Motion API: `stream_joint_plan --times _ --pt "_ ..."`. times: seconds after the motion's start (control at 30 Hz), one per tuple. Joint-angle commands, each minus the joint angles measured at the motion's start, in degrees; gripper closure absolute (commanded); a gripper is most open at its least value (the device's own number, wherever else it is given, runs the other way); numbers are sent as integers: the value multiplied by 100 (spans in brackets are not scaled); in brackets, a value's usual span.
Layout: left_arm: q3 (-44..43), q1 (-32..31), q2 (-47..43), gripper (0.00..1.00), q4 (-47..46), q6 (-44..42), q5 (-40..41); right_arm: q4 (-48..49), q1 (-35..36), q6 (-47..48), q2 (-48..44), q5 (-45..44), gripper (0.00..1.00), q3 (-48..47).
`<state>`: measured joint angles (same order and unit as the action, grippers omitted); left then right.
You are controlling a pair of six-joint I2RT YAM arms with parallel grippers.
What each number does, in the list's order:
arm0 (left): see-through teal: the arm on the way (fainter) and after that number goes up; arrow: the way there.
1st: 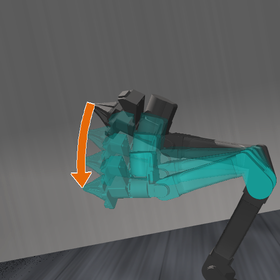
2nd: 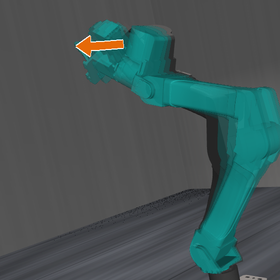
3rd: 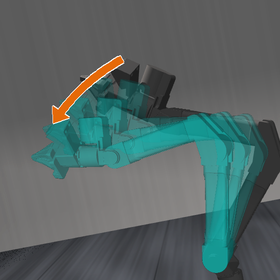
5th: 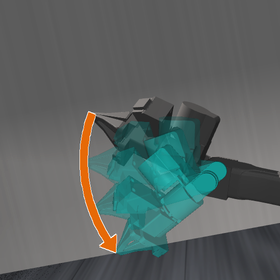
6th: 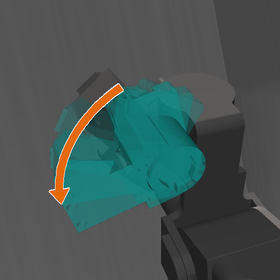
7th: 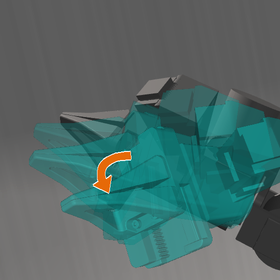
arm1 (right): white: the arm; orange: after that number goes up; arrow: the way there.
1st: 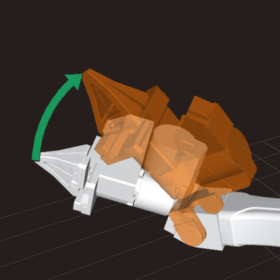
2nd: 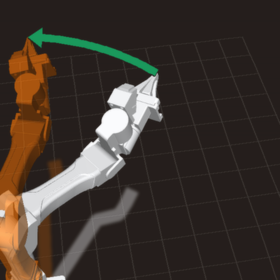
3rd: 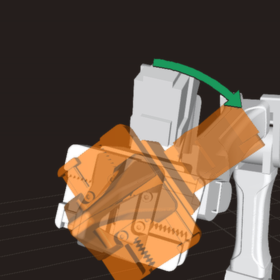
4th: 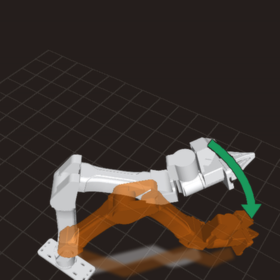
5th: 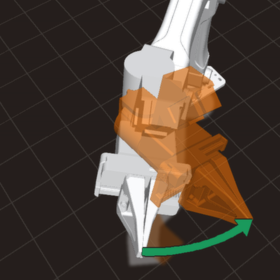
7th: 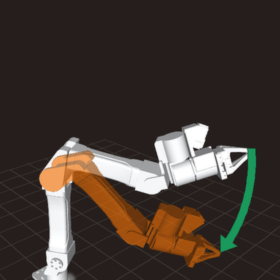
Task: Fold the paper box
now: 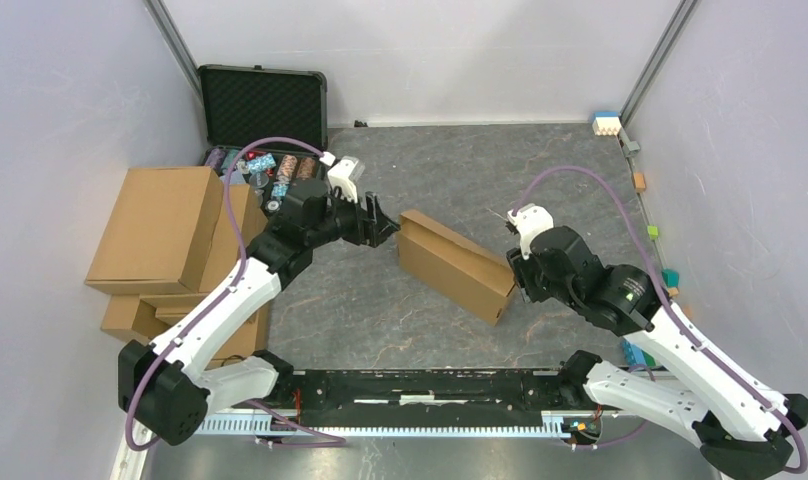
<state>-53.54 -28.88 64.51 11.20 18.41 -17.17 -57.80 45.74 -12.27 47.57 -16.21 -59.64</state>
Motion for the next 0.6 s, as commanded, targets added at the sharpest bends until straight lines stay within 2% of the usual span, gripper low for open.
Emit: stream_joint_plan --times 0.0,0.07,0.2,0.47,0.57 --pt "262 15 -214 28 -320 -32 -271 128 10 -211 -92 -364 59 159" --pt "469 16 -283 29 -567 -23 -291 193 6 -274 -139 -410 66 214" --pt "701 7 -140 33 -1098 -62 -375 318 6 -359 -188 -397 71 233" --pt "657 10 498 36 -2125 114 -654 345 6 -601 -246 -380 75 257" --pt "552 -4 745 37 -2166 69 -666 382 6 -815 -325 -387 76 307"
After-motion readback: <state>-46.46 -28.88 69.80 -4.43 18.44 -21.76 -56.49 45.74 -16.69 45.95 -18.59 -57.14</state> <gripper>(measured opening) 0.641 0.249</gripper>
